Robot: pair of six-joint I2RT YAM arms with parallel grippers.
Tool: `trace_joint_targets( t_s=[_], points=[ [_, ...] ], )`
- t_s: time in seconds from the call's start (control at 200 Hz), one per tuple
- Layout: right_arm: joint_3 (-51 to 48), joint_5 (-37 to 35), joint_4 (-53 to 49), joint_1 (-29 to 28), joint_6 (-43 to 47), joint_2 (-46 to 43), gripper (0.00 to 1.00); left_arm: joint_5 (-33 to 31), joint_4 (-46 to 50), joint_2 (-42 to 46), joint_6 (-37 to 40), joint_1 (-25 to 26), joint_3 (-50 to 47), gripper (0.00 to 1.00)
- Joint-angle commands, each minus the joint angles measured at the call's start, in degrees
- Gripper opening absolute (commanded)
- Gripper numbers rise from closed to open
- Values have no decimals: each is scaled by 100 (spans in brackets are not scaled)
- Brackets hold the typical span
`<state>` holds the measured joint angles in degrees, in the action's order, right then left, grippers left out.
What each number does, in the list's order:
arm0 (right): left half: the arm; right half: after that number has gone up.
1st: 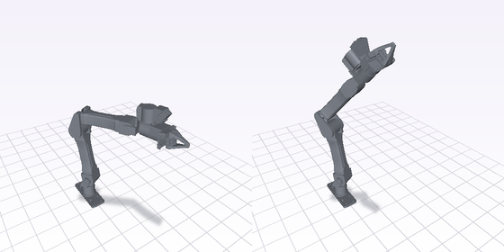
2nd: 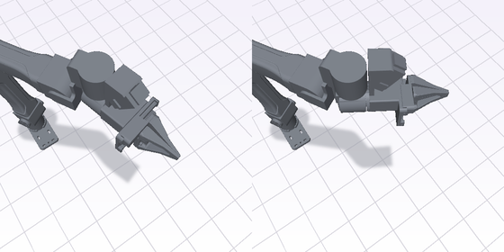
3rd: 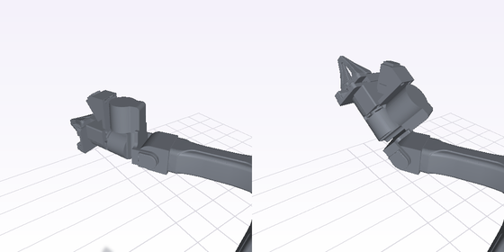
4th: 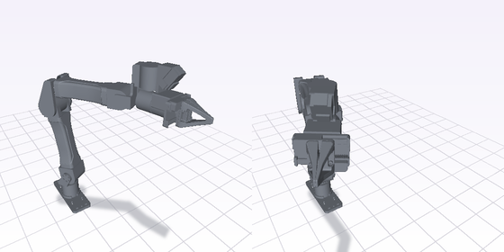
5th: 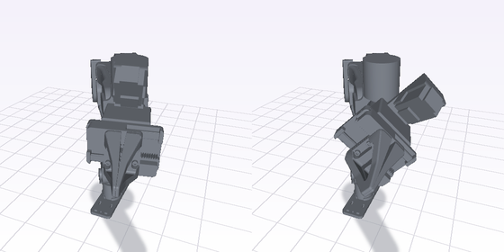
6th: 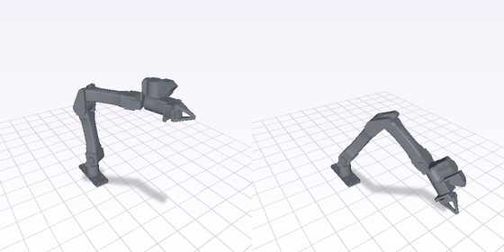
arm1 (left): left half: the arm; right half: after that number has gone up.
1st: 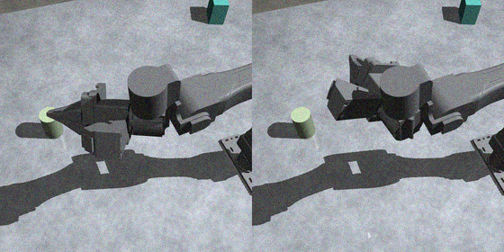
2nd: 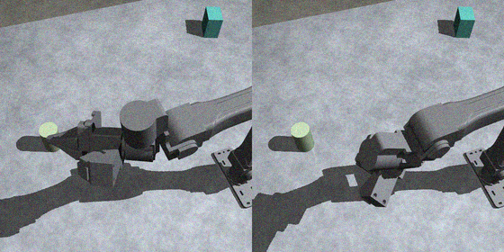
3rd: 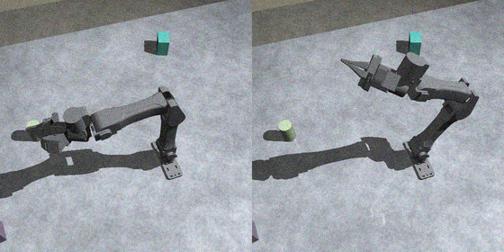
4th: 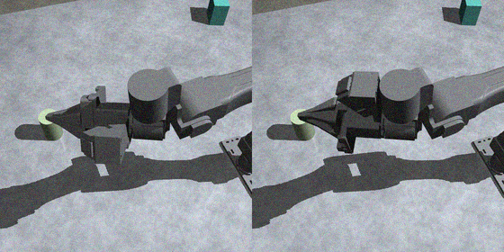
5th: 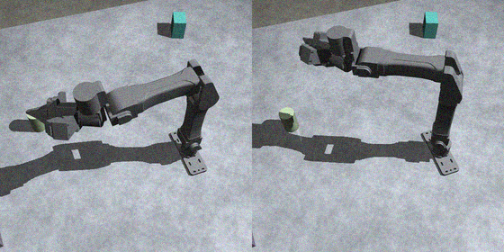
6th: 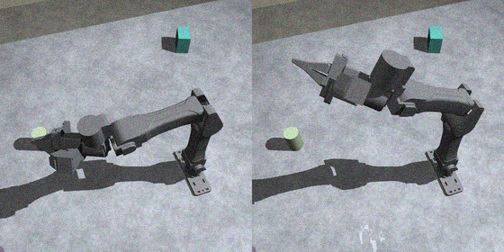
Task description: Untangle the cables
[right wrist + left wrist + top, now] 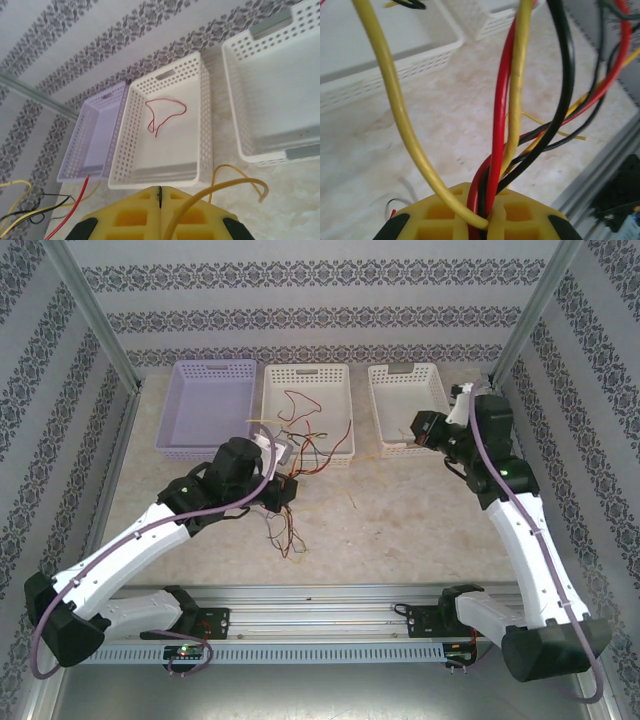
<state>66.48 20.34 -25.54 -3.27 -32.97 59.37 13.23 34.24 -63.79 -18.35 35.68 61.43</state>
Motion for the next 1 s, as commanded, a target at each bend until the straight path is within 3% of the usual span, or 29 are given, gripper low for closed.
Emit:
trace_joint_targets(
  t_s=[0.0, 0.205, 0.505, 0.614, 0.754, 0.994],
  points=[
    [309, -609, 161, 418, -25, -235, 0, -743, 1538, 283, 292, -439, -94, 0],
    [500, -1127, -242, 746, -62, -440, 0, -909, 1375, 634, 297, -546, -549, 4],
    [587, 172, 324, 714, -466, -458, 0, -836, 1024, 1063, 196, -640, -619, 0],
    [850, 442, 323, 313, -240, -235, 0, -935, 881, 1366, 192, -703, -748, 0],
    [1220, 280, 273, -570, 223, 128, 0, -1350, 814, 1755, 171, -738, -860, 0],
    [2397, 128, 100, -1778, 658, 1440, 0, -1690, 580, 2566, 87, -751, -1066, 0]
  ],
)
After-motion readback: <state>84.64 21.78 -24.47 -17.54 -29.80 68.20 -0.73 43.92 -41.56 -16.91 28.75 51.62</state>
